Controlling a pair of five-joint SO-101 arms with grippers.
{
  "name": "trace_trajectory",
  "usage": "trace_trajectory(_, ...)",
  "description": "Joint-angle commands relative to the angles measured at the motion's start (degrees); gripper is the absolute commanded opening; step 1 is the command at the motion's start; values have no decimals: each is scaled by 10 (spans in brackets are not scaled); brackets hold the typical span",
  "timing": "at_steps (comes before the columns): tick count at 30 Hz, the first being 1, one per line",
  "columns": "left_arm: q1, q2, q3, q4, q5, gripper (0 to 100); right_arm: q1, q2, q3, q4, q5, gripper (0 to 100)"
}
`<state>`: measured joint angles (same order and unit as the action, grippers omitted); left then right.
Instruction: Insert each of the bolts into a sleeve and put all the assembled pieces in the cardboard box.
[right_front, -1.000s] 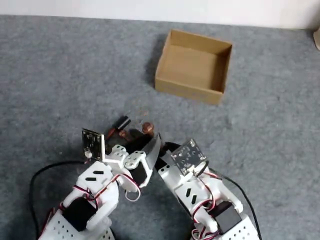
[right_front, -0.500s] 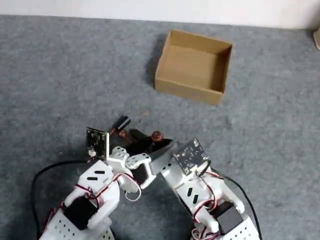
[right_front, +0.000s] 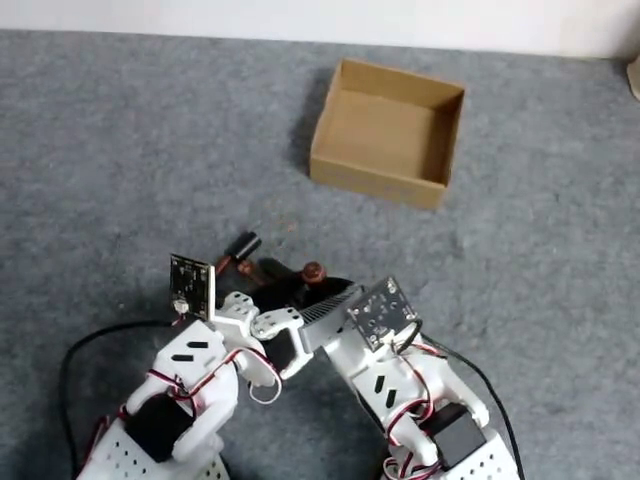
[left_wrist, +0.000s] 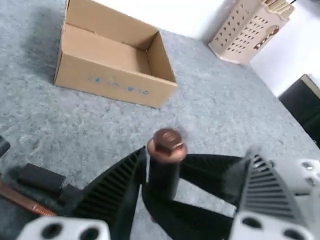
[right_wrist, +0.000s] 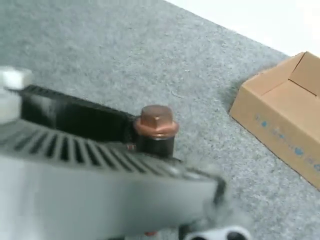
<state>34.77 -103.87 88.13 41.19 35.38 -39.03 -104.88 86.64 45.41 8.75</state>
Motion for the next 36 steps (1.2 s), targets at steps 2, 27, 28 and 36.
trace_trajectory(2,-10,-6,-43,33,-4,294,2,-6,-3,-4,5,4)
trace_trajectory(27,-114,-1,-87,98,-299,6,64,-6,28,-6,4,4)
trace_trajectory(28,-132,-1,-82,98,-343,6,64,-6,28,-6,4,4)
trace_trajectory(36,-210,0,-50,94,-397,6,65,-6,44,-23,4,4)
